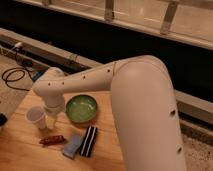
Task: Drag the pepper across the table
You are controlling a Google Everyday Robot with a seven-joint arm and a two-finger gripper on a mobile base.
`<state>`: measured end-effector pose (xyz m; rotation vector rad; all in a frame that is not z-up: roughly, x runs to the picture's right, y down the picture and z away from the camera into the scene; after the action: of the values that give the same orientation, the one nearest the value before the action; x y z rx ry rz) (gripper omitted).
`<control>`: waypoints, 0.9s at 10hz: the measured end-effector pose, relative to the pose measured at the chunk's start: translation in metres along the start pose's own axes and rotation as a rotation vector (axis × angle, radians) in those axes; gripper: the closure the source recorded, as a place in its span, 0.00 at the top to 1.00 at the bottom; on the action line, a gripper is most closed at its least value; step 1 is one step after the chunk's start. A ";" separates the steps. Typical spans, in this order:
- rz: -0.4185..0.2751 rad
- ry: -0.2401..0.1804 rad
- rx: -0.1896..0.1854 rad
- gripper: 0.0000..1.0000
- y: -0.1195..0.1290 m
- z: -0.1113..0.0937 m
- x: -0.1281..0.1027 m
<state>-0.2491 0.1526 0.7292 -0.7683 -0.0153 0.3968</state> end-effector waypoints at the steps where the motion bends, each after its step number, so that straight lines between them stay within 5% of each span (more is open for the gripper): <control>1: 0.003 0.000 -0.001 0.65 -0.001 0.000 0.001; 9: -0.004 -0.003 -0.004 0.65 0.000 0.001 0.001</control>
<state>-0.2487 0.1534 0.7296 -0.7719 -0.0204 0.3943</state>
